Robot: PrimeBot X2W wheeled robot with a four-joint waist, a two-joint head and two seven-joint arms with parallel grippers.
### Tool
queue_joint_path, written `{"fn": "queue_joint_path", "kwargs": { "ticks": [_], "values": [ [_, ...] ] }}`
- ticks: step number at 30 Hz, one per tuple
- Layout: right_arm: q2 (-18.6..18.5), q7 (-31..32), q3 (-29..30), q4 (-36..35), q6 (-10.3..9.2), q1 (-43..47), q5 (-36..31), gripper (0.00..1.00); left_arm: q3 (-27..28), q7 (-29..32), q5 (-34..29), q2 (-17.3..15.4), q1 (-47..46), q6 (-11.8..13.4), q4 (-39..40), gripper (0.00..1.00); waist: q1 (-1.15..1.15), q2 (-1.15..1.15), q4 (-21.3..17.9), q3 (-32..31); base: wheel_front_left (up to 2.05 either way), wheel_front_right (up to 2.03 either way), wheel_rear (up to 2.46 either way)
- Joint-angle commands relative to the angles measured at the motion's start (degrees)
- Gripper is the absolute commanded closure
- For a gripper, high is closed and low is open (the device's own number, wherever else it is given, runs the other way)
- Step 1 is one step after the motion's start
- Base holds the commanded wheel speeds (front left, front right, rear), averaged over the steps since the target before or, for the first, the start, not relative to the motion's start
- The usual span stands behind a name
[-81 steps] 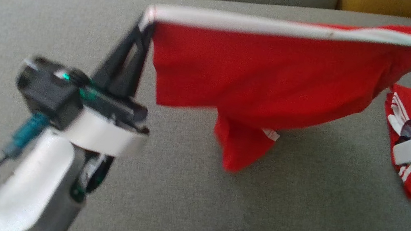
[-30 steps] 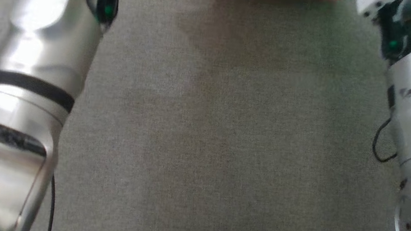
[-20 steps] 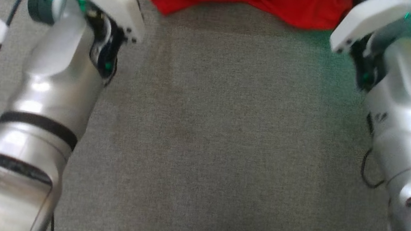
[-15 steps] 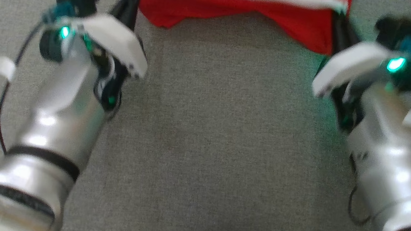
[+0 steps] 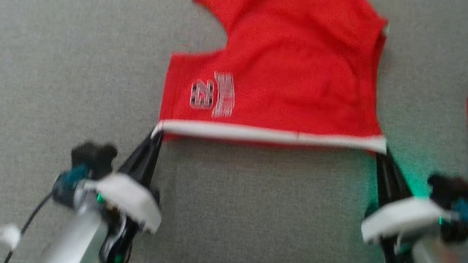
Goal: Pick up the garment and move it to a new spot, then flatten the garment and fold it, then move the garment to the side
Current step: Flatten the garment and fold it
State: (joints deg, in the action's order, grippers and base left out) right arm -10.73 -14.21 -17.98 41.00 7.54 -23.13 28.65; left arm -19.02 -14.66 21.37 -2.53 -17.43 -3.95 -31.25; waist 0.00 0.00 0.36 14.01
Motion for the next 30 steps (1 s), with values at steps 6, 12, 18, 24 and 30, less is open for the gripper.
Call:
{"fn": "queue_joint_path", "kwargs": {
  "ticks": [6,12,18,24,30],
  "values": [
    [0.98,4.33,6.46,-14.26,-0.05,15.47,-3.71,1.00,4.47,0.56,0.63,-4.52,11.32,3.02,13.08,1.00,0.00,0.00,0.09,-5.72,0.00,0.00,0.00],
    [4.82,13.02,12.90,-29.65,-0.05,28.86,-8.67,1.00,5.51,6.07,1.28,-6.30,22.32,7.64,26.45,1.00,0.00,0.00,0.17,-8.71,0.00,0.00,0.00],
    [7.07,20.16,15.60,-41.54,-0.05,36.97,-11.17,1.00,5.76,10.13,1.32,-7.12,28.28,10.80,36.45,1.00,0.00,0.00,0.20,-9.92,0.00,0.00,0.00],
    [7.72,23.72,16.02,-45.84,-0.05,37.33,-11.70,1.00,5.79,11.65,0.76,-8.57,26.81,10.77,38.59,1.00,0.00,0.00,-0.03,-9.76,0.00,0.00,0.00],
    [7.82,25.65,14.89,-45.37,-0.05,31.35,-10.97,1.00,5.17,11.70,1.29,-8.90,16.93,7.55,35.39,1.00,0.00,0.00,0.11,-7.35,0.00,0.00,0.00]
  ]
}}
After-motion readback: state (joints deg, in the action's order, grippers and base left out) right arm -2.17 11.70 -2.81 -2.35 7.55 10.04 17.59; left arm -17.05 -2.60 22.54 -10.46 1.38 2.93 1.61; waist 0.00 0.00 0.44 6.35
